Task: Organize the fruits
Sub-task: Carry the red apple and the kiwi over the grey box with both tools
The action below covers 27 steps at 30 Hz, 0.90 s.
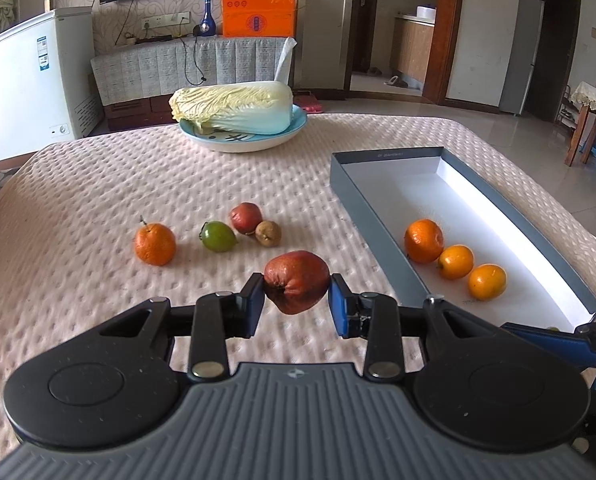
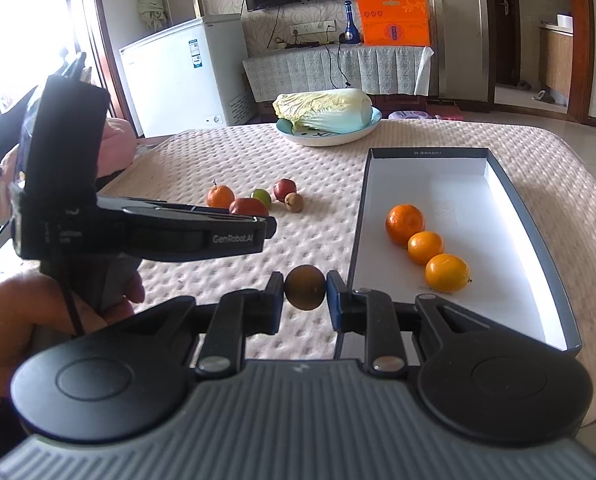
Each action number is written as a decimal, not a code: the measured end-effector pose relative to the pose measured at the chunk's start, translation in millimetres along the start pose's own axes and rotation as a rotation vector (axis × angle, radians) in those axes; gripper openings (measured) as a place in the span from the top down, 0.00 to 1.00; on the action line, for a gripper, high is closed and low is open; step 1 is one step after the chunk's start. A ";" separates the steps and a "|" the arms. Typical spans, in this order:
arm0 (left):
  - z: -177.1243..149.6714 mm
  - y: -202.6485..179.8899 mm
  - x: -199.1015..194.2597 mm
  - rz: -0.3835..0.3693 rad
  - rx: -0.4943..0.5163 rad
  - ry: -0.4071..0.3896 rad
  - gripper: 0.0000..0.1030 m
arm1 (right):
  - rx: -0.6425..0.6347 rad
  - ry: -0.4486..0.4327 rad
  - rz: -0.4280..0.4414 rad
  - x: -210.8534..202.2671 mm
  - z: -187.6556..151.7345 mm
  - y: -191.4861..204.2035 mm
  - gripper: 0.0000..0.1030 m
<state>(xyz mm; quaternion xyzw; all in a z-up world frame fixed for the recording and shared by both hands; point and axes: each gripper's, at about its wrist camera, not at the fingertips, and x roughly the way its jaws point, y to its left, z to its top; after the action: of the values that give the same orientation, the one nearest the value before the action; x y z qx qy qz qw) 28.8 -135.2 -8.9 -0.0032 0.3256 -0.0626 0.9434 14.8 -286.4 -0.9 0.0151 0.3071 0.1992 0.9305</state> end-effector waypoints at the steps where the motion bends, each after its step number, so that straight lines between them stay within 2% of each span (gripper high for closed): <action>1: 0.4 -1.0 0.8 -0.001 0.005 -0.002 0.61 | 0.001 -0.001 0.001 0.0 0.3 -0.8 0.75; 14: 8.5 -13.8 9.9 -0.026 0.030 -0.017 0.61 | 0.012 -0.017 0.000 -4.2 2.6 -11.6 0.75; 27: 16.8 -36.2 20.2 -0.072 0.052 -0.032 0.61 | 0.052 -0.023 -0.047 -9.6 3.7 -35.0 0.75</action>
<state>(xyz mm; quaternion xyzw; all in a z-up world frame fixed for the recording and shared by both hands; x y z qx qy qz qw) 50.7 -174.2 -6.4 0.0088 0.3082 -0.1048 0.9455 22.6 -321.9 2.3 0.0344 0.3015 0.1691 0.9377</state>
